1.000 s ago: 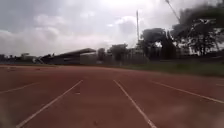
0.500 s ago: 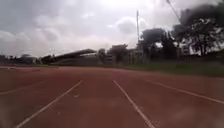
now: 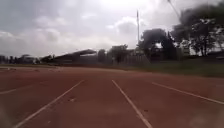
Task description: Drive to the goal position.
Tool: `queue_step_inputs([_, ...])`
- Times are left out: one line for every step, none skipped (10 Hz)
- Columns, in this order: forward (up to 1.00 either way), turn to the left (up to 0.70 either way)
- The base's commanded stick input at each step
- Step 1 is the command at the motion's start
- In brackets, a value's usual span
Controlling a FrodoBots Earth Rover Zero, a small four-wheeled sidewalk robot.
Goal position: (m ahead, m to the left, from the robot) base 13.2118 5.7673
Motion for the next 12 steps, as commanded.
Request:
queue_step_inputs([0.45,0.00])
queue_step_inputs([0.45,0.00])
queue_step_inputs([0.45,0.00])
queue_step_inputs([0.45,0.00])
queue_step_inputs([0.45,0.00])
queue_step_inputs([0.45,0.00])
queue_step_inputs([0.45,0.00])
queue_step_inputs([0.45,0.00])
queue_step_inputs([0.45,0.00])
queue_step_inputs([0.45,0.00])
queue_step_inputs([0.45,0.00])
queue_step_inputs([0.45,0.00])
